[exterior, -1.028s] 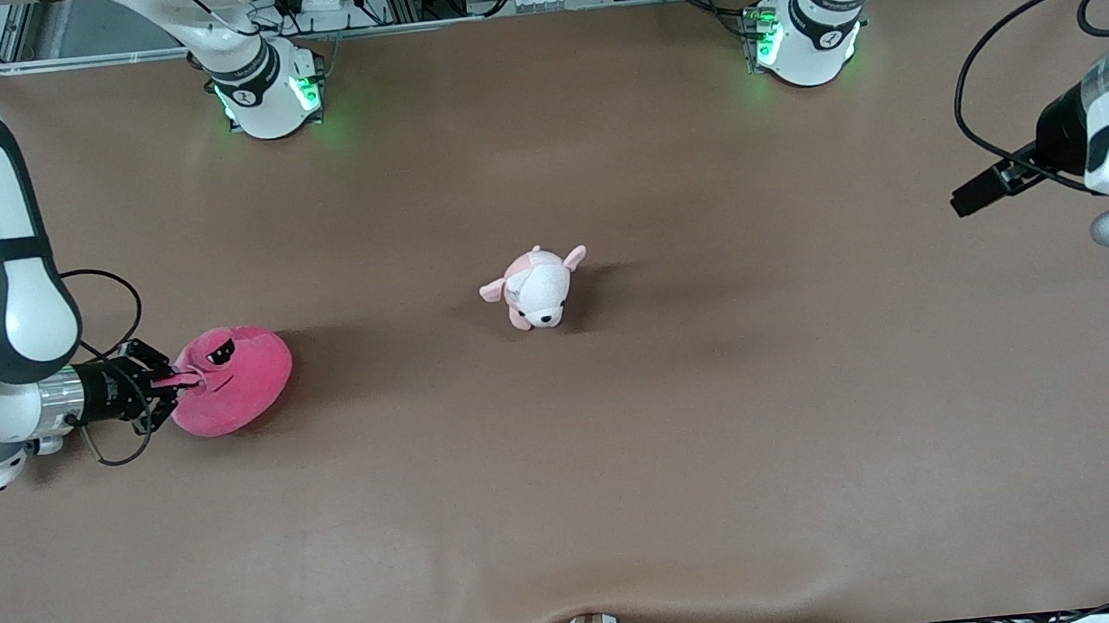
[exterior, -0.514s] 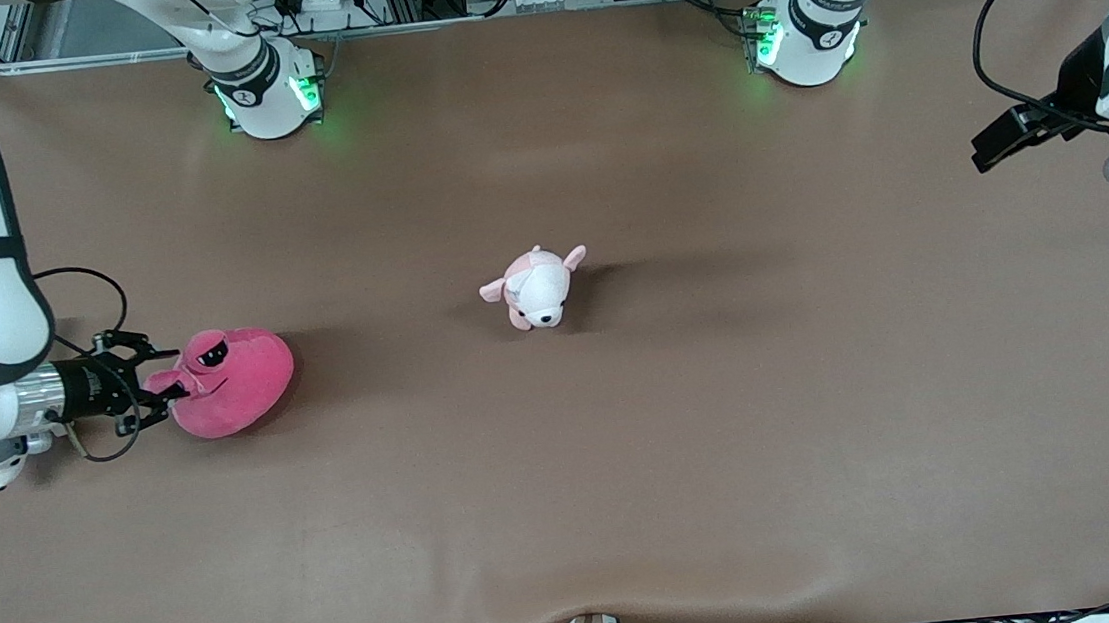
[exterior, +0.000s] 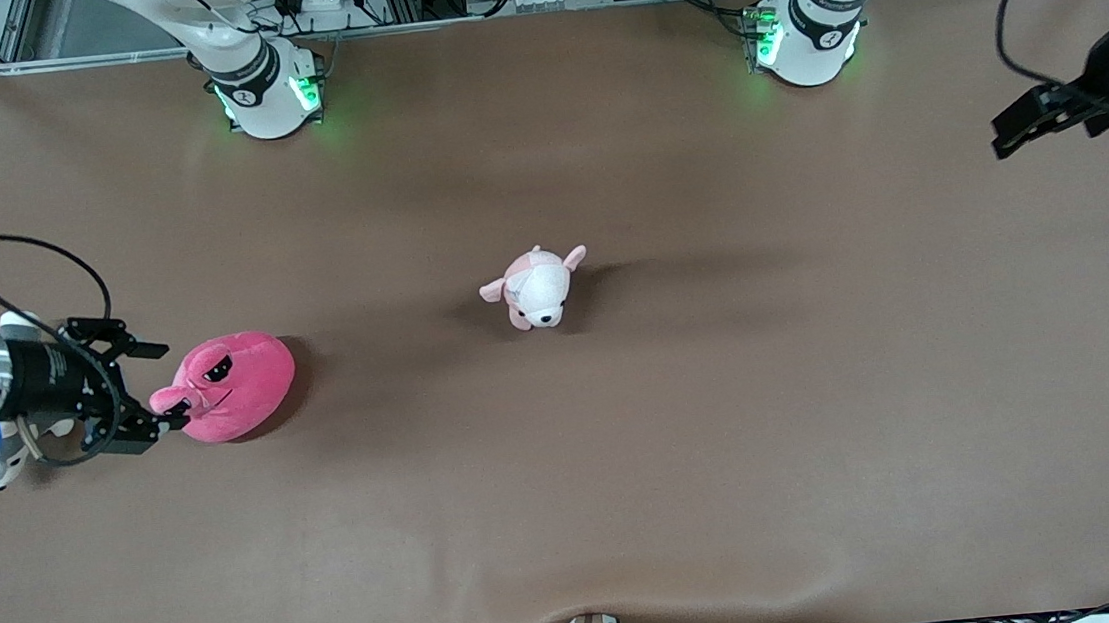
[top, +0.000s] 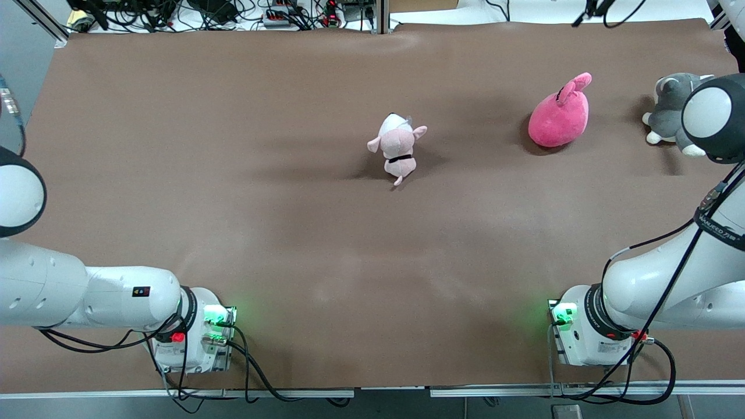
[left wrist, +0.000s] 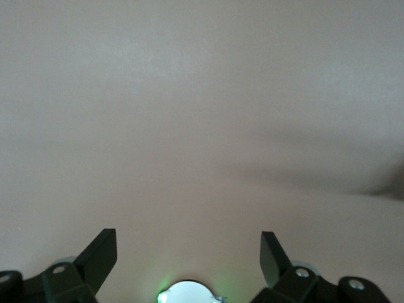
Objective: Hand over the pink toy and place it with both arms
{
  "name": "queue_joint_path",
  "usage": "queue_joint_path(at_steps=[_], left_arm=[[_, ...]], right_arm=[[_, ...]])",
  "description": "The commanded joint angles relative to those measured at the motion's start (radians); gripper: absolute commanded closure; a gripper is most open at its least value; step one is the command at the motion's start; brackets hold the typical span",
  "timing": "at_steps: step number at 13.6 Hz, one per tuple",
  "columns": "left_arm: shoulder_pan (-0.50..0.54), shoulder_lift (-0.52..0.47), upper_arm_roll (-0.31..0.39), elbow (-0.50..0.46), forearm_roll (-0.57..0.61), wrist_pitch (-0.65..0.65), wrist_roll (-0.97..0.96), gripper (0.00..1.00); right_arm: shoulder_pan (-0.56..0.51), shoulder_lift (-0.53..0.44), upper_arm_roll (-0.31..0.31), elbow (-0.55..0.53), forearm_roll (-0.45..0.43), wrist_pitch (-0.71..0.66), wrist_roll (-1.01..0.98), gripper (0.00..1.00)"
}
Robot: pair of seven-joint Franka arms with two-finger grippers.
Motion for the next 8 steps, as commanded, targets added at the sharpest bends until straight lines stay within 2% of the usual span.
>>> queue_joint_path(at_steps=[1, 2, 4, 6, 8], left_arm=[[0.029, -0.042, 0.000, 0.006, -0.049, -0.037, 0.040, 0.00], [0.035, -0.044, 0.000, 0.009, -0.061, -0.052, 0.038, 0.00], [0.043, -0.046, 0.000, 0.009, -0.065, -0.077, 0.037, 0.00], [0.041, -0.059, 0.000, 0.008, -0.066, -0.082, 0.032, 0.00], [0.041, -0.062, -0.003, 0.006, -0.090, -0.080, 0.015, 0.00]], right_arm=[[-0.008, -0.028, 0.015, 0.074, 0.014, -0.082, -0.032, 0.00], [-0.002, -0.054, 0.023, 0.098, 0.005, -0.129, -0.080, 0.00], [0.035, -0.123, 0.024, 0.114, -0.076, -0.197, -0.207, 0.00], [0.053, -0.185, 0.026, 0.114, -0.131, -0.261, -0.406, 0.00], [0.088, -0.229, 0.026, 0.114, -0.223, -0.309, -0.601, 0.00]])
